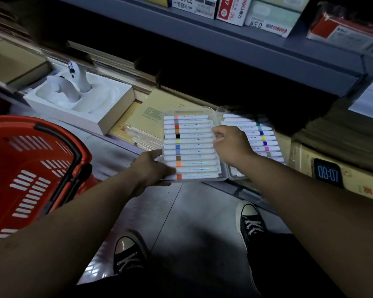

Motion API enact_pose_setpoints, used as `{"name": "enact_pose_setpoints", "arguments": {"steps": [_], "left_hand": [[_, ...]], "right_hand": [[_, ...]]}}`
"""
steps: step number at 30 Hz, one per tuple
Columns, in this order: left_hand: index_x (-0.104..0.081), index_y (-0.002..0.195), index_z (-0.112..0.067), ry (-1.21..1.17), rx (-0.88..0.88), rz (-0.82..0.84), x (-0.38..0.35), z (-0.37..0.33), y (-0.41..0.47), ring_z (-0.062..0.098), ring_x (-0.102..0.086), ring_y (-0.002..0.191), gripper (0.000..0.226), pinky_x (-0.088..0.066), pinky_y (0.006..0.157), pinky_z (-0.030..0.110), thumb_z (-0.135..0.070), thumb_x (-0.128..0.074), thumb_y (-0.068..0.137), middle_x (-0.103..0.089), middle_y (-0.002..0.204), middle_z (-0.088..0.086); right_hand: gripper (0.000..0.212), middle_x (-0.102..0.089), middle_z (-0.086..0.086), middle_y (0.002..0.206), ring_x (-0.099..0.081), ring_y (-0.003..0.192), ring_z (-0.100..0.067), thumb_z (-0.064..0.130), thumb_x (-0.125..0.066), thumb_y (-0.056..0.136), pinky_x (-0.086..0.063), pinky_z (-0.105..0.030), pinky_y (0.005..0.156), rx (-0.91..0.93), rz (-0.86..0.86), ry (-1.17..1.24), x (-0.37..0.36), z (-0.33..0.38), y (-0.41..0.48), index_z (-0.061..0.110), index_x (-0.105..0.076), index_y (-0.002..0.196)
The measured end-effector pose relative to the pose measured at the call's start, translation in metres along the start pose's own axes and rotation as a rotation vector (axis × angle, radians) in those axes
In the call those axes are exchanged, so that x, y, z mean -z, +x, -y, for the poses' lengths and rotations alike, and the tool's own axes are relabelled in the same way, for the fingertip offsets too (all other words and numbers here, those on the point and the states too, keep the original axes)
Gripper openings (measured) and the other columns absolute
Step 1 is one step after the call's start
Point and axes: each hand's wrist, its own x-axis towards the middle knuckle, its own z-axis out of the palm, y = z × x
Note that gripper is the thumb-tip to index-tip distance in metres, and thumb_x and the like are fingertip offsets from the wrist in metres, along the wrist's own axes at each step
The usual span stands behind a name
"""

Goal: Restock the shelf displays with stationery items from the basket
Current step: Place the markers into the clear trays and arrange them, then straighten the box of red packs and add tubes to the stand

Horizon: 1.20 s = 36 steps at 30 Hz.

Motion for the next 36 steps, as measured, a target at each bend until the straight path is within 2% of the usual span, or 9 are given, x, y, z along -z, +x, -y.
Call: {"name": "enact_pose_setpoints", "arguments": {"steps": [7,12,15,16,19,23,28,32,36], "left_hand": [[-0.064,0.132,-0.018,0.021,-0.017,0.032,0.003,0.001,0.001,0.031,-0.074,0.099,0.051,-0.063,0.075,0.036,0.005,-0.07,0.088,-0.074,0.112,0.014],[-0.064,0.133,-0.016,0.018,-0.008,0.019,0.003,0.001,0.002,0.032,-0.074,0.099,0.052,-0.063,0.074,0.037,0.005,-0.071,0.086,-0.074,0.113,0.014],[-0.064,0.132,-0.014,0.026,-0.009,0.026,0.002,0.0,0.002,0.032,-0.073,0.099,0.05,-0.064,0.075,0.038,0.006,-0.071,0.086,-0.074,0.113,0.015],[-0.065,0.13,-0.013,0.028,-0.011,0.025,0.001,-0.001,0.002,0.03,-0.073,0.098,0.048,-0.064,0.075,0.038,0.007,-0.07,0.087,-0.074,0.113,0.015],[-0.068,0.124,-0.013,0.043,-0.016,0.013,-0.001,-0.002,0.002,0.029,-0.071,0.092,0.042,-0.063,0.073,0.037,0.008,-0.067,0.087,-0.074,0.112,0.016],[-0.066,0.125,-0.013,0.077,-0.01,0.002,0.002,-0.005,-0.002,0.028,-0.072,0.093,0.041,-0.064,0.072,0.035,0.007,-0.067,0.09,-0.074,0.11,0.013],[-0.063,0.124,-0.008,0.071,0.065,0.044,0.009,-0.014,-0.001,0.023,-0.073,0.08,0.036,-0.064,0.074,0.041,-0.003,-0.073,0.09,-0.075,0.111,0.014],[-0.066,0.118,-0.013,0.004,0.08,0.003,0.005,-0.015,-0.002,0.03,-0.074,0.094,0.042,-0.063,0.077,0.043,-0.044,-0.073,0.09,-0.075,0.109,0.011],[-0.064,0.122,-0.011,-0.1,0.057,-0.053,0.0,-0.012,0.0,0.032,-0.075,0.098,0.039,-0.063,0.074,0.043,-0.031,-0.075,0.091,-0.076,0.112,0.012]], "right_hand": [[0.055,-0.059,-0.007,0.14,-0.056,0.129,-0.02,-0.011,-0.044,0.089,-0.05,-0.036,0.105,-0.07,0.116,0.177,-0.006,-0.008,0.005,0.015,-0.06,0.135],[0.049,-0.069,-0.004,0.125,-0.066,0.112,-0.019,-0.009,-0.054,0.086,-0.057,-0.039,0.096,-0.154,0.066,0.408,-0.001,-0.015,0.006,0.015,-0.064,0.128],[0.036,-0.067,-0.001,0.121,-0.063,0.104,-0.015,0.002,-0.056,0.091,-0.052,-0.011,0.074,-0.081,-0.038,0.153,-0.005,-0.005,-0.006,0.014,-0.066,0.124],[0.035,-0.066,-0.004,0.121,-0.062,0.102,-0.019,0.004,-0.055,0.091,-0.05,-0.01,0.071,-0.055,-0.081,0.048,-0.007,-0.001,-0.012,0.012,-0.066,0.123],[0.047,-0.057,-0.013,0.135,-0.061,0.112,-0.029,0.004,-0.052,0.089,-0.053,-0.028,0.085,-0.038,-0.045,-0.071,-0.014,0.01,-0.025,0.011,-0.059,0.135],[0.045,-0.061,-0.008,0.135,-0.059,0.122,-0.022,-0.001,-0.052,0.091,-0.047,-0.023,0.084,-0.045,0.086,0.018,-0.002,0.009,-0.023,0.014,-0.064,0.131],[0.032,-0.07,-0.006,0.114,-0.065,0.102,-0.022,-0.003,-0.05,0.091,-0.045,-0.023,0.074,0.029,-0.179,-0.046,0.032,-0.012,-0.024,0.012,-0.072,0.109],[0.045,-0.052,-0.018,0.136,-0.051,0.122,-0.04,0.024,-0.057,0.093,-0.046,-0.041,0.097,-0.218,-0.225,-0.496,0.052,-0.044,-0.025,0.009,-0.049,0.135],[0.062,-0.051,-0.021,0.135,-0.049,0.124,-0.042,0.039,-0.065,0.088,-0.047,-0.042,0.097,-0.422,-0.127,-0.375,0.057,-0.056,-0.031,0.009,-0.04,0.135]]}}
